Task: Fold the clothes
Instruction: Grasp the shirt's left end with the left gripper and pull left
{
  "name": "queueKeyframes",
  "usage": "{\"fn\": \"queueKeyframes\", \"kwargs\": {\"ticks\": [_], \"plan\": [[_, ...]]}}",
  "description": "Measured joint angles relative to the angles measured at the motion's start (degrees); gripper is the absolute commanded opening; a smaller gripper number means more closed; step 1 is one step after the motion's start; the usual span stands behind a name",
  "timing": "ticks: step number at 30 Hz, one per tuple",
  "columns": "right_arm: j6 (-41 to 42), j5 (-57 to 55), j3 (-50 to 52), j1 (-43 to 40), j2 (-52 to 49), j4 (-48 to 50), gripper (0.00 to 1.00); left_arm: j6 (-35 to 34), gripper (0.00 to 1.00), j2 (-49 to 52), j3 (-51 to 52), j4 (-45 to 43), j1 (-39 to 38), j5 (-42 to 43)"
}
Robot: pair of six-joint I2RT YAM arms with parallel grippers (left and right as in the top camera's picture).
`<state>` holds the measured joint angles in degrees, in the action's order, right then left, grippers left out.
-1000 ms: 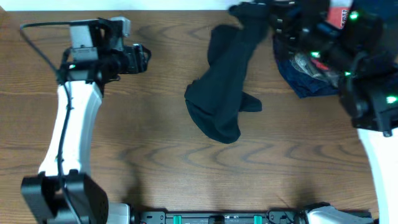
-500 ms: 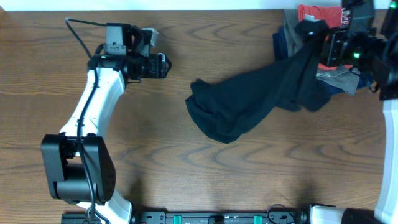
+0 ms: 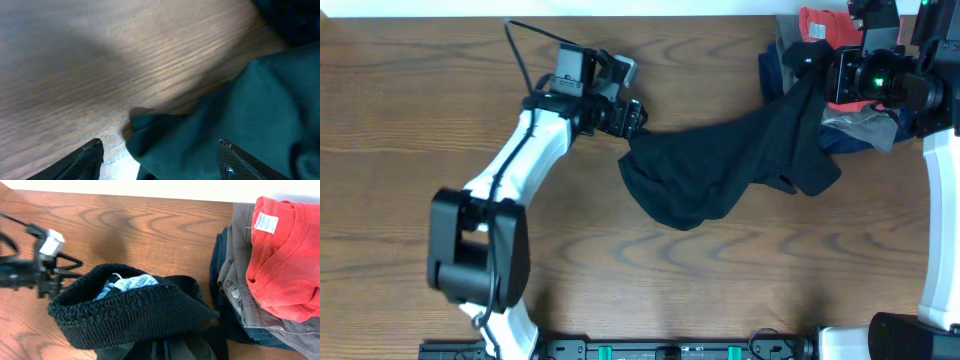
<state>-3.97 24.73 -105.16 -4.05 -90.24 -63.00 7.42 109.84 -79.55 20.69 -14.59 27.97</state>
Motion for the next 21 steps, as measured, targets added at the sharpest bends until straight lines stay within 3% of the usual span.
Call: {"fn": "queueKeyframes", "kwargs": {"ticks": [5, 18, 21], "plan": [[-0.9, 0.2, 0.0, 0.0, 0.0, 0.0, 0.01, 0.0, 0.82, 5.3, 0.0, -0.4, 0.2, 0.2], [-1.5, 0.5, 0.0, 0.0, 0.0, 0.0, 0.01, -0.1, 0.82, 9.8, 0.0, -2.8, -0.5, 6.4], [-1.6, 0.6, 0.0, 0.0, 0.0, 0.0, 0.01, -0.4, 0.66, 10.1, 0.0, -2.7, -1.2, 6.9]]}}
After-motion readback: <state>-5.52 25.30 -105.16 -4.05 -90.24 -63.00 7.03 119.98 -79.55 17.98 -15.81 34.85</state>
